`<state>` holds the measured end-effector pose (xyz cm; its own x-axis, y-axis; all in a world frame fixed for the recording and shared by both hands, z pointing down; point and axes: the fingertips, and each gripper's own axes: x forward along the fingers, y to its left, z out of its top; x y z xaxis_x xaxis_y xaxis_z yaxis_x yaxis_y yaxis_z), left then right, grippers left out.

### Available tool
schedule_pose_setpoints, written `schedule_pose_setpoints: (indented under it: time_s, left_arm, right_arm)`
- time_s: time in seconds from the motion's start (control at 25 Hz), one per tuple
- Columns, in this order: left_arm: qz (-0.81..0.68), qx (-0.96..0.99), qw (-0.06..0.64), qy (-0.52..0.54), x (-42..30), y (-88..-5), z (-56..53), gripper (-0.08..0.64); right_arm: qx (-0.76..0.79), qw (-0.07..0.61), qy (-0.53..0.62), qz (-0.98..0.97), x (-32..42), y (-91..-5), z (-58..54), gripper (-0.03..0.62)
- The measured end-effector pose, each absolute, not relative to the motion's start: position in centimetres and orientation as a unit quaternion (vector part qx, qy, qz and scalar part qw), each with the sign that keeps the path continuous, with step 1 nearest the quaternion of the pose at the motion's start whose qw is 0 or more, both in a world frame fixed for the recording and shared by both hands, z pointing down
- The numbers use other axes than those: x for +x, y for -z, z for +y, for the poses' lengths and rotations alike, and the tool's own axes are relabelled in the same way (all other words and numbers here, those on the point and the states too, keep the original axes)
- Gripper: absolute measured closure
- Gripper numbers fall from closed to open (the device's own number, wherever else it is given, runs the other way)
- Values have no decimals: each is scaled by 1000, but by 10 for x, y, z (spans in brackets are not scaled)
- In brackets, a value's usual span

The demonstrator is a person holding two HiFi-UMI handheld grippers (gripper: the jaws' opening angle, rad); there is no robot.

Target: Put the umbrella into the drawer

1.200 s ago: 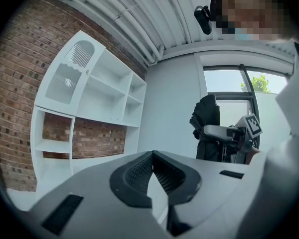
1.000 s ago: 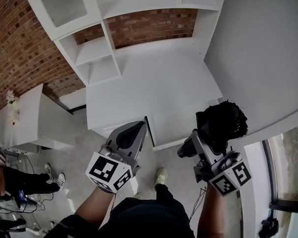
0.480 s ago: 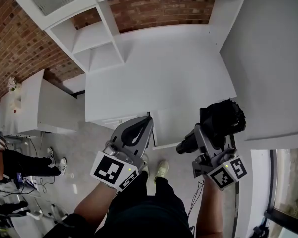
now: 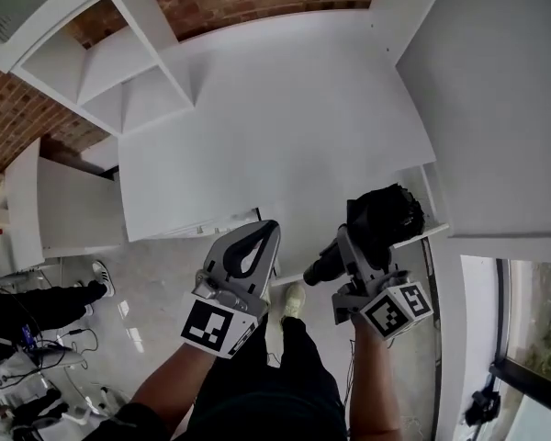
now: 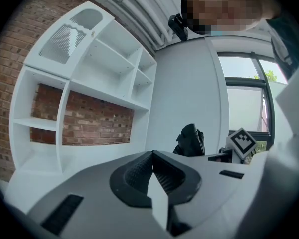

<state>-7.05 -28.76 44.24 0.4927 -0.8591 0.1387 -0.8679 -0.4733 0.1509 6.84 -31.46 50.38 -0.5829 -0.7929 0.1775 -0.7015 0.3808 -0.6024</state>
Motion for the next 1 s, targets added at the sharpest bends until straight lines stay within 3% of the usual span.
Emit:
schedule_pose_setpoints:
  time_s: [0.52, 1.0]
  left_arm:
    - [-460, 869, 169, -66, -56, -552, -329, 554]
    - [-420, 881, 193, -96, -32, -605, -347, 554]
  right_arm:
    - [-541, 54, 467, 697, 76, -669, -348, 348]
    - [-614, -26, 530, 585, 107, -761, -352, 350]
